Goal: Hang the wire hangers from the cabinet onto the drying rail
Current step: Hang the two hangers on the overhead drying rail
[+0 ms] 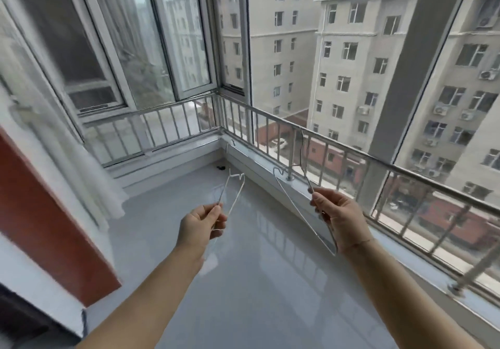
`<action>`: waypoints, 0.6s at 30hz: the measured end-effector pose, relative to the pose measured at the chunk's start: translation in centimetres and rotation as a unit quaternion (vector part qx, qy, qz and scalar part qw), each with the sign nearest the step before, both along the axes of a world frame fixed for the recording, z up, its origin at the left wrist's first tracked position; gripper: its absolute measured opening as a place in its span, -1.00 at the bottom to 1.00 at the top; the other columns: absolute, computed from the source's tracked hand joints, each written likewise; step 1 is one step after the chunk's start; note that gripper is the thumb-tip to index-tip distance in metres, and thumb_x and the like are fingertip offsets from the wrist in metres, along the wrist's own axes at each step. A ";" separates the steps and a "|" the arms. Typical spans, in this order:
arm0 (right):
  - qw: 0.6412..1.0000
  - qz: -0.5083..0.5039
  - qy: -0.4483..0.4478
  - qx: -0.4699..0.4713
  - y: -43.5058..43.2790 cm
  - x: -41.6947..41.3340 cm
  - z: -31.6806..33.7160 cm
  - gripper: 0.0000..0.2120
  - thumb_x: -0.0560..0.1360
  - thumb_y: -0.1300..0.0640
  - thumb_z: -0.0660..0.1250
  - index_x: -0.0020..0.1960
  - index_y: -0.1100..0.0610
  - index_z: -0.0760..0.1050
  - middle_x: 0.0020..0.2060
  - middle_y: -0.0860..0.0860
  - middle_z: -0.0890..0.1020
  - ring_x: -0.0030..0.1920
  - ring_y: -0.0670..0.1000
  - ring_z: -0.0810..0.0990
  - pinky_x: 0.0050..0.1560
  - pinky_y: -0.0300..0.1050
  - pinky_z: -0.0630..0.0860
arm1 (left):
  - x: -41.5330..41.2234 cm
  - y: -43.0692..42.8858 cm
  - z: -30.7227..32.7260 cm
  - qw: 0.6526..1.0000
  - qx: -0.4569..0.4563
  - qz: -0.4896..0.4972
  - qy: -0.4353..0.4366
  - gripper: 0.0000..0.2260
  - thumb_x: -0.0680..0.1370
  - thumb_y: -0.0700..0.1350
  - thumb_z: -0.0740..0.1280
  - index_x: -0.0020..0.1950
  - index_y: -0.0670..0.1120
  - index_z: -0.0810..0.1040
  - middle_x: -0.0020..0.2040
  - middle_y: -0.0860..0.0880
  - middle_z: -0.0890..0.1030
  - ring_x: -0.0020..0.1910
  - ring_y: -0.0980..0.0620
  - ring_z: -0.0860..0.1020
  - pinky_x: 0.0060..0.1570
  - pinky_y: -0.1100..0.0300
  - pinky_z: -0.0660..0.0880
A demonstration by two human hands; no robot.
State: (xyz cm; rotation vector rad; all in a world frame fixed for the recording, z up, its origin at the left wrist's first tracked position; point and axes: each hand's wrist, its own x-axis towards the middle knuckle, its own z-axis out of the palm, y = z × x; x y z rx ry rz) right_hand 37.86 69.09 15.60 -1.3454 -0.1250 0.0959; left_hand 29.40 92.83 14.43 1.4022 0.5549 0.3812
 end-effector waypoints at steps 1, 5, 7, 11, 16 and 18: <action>1.000 0.011 -0.002 0.000 1.4 1.2 0.2 -0.89 0.47 0.29 0.32 -0.12 0.14 0.60 -0.45 -0.07 0.60 -0.36 -0.09 0.46 -0.31 -0.29 0.32 | 0.7 1.2 0.0 1.000 0.001 0.011 -0.001 -0.89 0.56 -0.23 0.27 -0.04 -0.12 0.59 -0.28 -0.07 0.59 -0.33 0.05 0.54 -0.36 0.29 0.50; 0.999 0.054 -0.009 0.003 6.7 6.3 1.1 -0.89 0.47 0.29 0.32 -0.11 0.14 0.61 -0.43 -0.06 0.60 -0.38 -0.10 0.44 -0.34 -0.32 0.31 | 4.2 5.8 0.4 0.999 0.007 0.049 -0.008 -0.89 0.57 -0.23 0.26 -0.02 -0.12 0.59 -0.28 -0.05 0.59 -0.33 0.04 0.55 -0.32 0.27 0.46; 0.997 0.078 -0.011 0.004 9.1 9.1 1.7 -0.89 0.47 0.29 0.32 -0.11 0.14 0.61 -0.42 -0.05 0.59 -0.39 -0.10 0.44 -0.35 -0.33 0.31 | 6.2 7.9 0.8 0.997 0.008 0.068 -0.017 -0.89 0.57 -0.22 0.27 -0.02 -0.11 0.59 -0.28 -0.06 0.59 -0.34 0.05 0.56 -0.33 0.27 0.47; 0.993 0.113 -0.009 0.008 13.8 14.5 3.5 -0.88 0.49 0.30 0.30 -0.12 0.15 0.60 -0.43 -0.04 0.57 -0.42 -0.13 0.44 -0.32 -0.29 0.31 | 10.2 11.8 2.3 0.995 -0.004 0.095 -0.038 -0.89 0.57 -0.21 0.28 0.00 -0.16 0.60 -0.28 -0.09 0.58 -0.38 0.06 0.56 -0.38 0.28 0.52; 0.986 0.165 -0.020 0.007 19.9 20.7 6.4 -0.90 0.48 0.30 0.30 -0.13 0.17 0.59 -0.40 0.00 0.55 -0.40 -0.09 0.42 -0.30 -0.28 0.34 | 15.5 16.2 5.2 0.990 0.013 0.132 -0.057 -0.90 0.56 -0.22 0.29 -0.05 -0.17 0.60 -0.29 -0.11 0.55 -0.36 0.00 0.53 -0.43 0.29 0.53; 0.983 0.182 -0.027 0.005 22.5 22.9 7.3 -0.91 0.48 0.29 0.31 -0.11 0.18 0.58 -0.39 0.02 0.54 -0.40 -0.09 0.43 -0.28 -0.25 0.34 | 17.4 18.4 6.4 0.988 0.032 0.142 -0.059 -0.89 0.56 -0.22 0.28 -0.01 -0.19 0.59 -0.28 -0.11 0.56 -0.36 0.00 0.54 -0.44 0.29 0.53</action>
